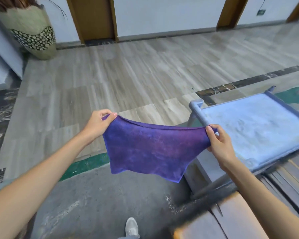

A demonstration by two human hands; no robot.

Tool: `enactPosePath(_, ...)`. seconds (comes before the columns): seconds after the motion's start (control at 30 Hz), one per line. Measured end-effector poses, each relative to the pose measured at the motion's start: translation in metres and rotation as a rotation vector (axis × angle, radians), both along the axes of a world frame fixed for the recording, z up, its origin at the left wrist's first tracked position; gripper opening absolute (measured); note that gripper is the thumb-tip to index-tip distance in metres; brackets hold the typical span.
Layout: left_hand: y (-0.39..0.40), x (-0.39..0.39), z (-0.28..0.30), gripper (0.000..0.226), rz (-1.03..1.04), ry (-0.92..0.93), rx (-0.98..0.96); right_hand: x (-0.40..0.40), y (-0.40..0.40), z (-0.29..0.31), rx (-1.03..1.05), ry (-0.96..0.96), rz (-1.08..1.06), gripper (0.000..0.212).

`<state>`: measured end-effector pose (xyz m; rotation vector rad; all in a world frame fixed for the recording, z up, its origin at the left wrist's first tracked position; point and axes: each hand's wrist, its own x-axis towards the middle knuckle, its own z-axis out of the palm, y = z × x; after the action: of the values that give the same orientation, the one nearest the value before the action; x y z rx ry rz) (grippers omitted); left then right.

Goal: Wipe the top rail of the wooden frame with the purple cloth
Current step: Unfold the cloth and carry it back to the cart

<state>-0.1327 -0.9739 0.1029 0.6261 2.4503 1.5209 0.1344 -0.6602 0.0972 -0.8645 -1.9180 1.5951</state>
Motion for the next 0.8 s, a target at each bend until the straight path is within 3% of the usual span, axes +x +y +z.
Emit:
enactPosePath(0.17, 0.034, -0.096, -0.010, 0.026, 0.009, -0.022, 0.028, -0.071, 0.017, -0.009, 0.039, -0.006, -0.024, 0.014)
enactPosePath(0.5, 0.144, -0.268, -0.025, 0.009, -0.142, 0.162, -0.122, -0.190, 0.102, -0.034, 0.094, -0.094, -0.083, 0.011)
enactPosePath(0.8, 0.288, -0.413, -0.027, 0.009, -0.254, -0.010, -0.165, -0.288, 0.205, -0.063, 0.148, -0.198, -0.158, 0.008)
